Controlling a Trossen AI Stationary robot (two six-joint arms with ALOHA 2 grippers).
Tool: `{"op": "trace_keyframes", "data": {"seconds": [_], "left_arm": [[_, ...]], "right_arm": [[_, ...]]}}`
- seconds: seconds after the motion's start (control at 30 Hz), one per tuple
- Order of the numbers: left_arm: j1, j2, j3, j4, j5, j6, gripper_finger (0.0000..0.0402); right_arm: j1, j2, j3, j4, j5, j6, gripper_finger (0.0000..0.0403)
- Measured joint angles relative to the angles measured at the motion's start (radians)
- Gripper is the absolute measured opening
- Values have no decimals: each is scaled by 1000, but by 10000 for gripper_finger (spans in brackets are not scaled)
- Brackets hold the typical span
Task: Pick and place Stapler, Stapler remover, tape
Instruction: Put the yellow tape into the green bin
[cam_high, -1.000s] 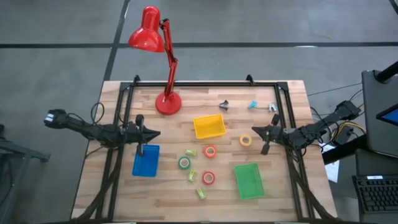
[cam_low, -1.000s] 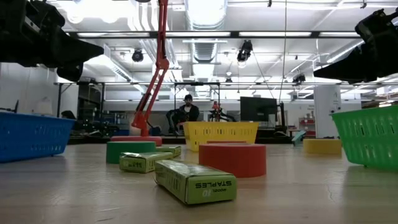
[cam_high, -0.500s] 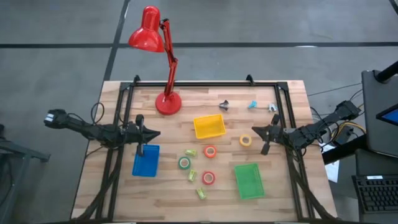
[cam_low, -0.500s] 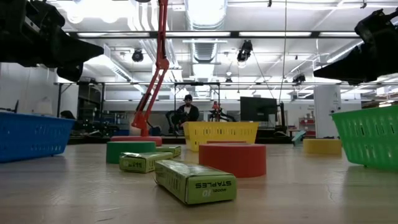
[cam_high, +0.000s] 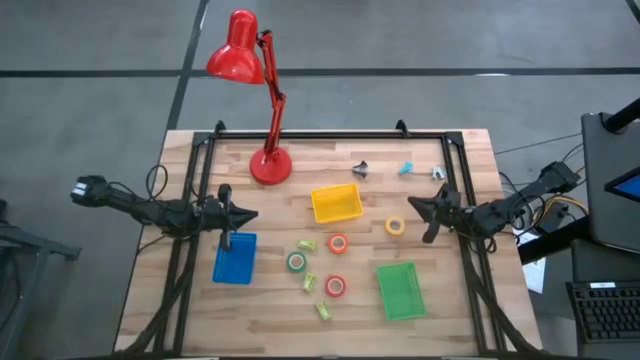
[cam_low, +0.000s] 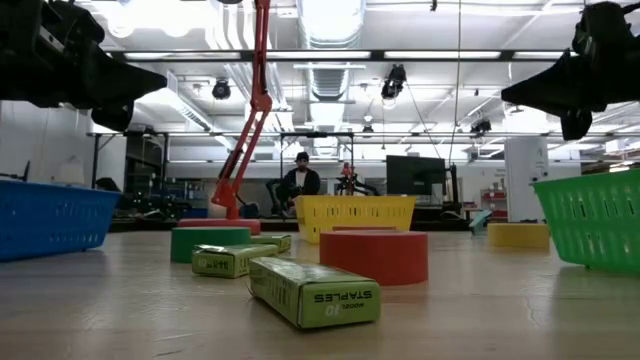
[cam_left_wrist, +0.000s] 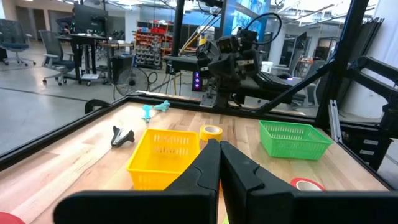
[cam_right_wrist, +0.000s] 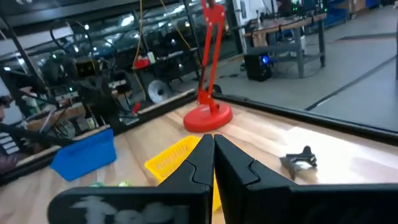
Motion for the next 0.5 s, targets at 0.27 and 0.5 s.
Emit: {"op": "trace_keyframes", "data": {"seconds": [0.27, 0.5], "left_arm": [[0, 0, 0, 0, 0, 0, 10], [0, 0, 0, 0, 0, 0, 10]], "right_arm": [[-3, 1, 0, 0, -27, 35, 9], [-14, 19, 0, -2, -27, 93, 9]]}}
